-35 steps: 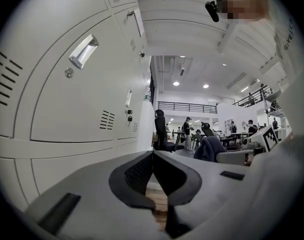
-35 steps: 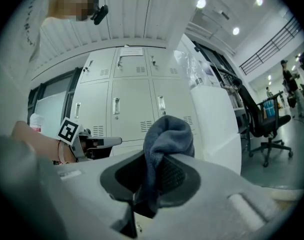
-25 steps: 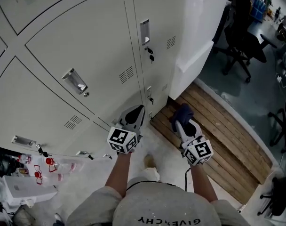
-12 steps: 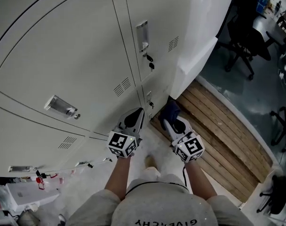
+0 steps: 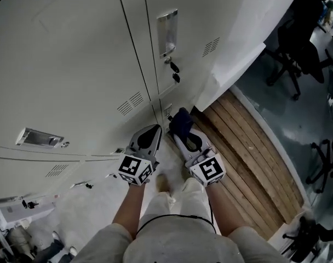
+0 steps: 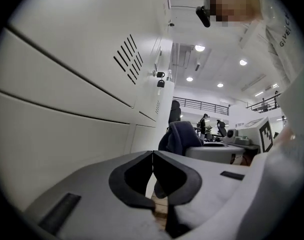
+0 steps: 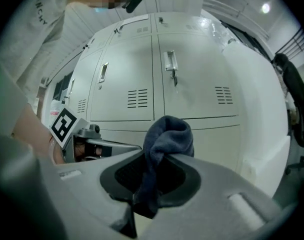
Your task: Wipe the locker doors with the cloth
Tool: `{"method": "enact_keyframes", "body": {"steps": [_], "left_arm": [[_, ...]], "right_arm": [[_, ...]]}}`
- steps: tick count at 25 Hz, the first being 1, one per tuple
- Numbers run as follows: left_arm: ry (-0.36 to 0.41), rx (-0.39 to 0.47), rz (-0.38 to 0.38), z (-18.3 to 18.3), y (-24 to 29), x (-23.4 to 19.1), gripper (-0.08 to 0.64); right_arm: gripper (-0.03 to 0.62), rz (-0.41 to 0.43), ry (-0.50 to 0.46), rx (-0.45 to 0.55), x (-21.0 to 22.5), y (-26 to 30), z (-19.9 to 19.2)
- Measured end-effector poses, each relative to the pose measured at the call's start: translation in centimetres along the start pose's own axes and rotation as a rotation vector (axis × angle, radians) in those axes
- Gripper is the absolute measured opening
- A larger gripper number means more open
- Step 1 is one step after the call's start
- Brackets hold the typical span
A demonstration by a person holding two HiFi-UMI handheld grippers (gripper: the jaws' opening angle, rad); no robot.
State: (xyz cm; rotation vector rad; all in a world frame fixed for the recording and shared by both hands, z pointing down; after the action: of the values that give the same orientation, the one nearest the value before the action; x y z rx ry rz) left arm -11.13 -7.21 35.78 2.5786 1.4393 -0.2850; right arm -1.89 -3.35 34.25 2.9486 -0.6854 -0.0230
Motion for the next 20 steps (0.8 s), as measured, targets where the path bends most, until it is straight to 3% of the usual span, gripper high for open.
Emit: {"method": "enact_keyframes", "body": {"steps": [9,20], "left_arm": [[-0.027,0.031,0.156,-0.1,2.6,-0.8,-0.002],[-0.025,0.039,0.273,-2.2,2.4,-1.6,-0.002]], "right_arm": [[0.057,0.211,-0.120,-0.005,1.8,4.9,-0.5],[0.055,0.293,-0.200,0.018,3.3,9.0,-1.2]]}}
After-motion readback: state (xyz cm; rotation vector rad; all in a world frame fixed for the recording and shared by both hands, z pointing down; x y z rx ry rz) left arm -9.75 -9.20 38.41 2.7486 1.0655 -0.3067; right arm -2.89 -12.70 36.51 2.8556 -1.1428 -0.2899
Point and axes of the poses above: the fingertips, and each gripper's own axes: y forward along the fingers, x to its right, z out of its top, the point moved 4 cm from there along -y, backward along the fingers, and after that the axes turned 7 degrees about -z, right-handed, at the moved point
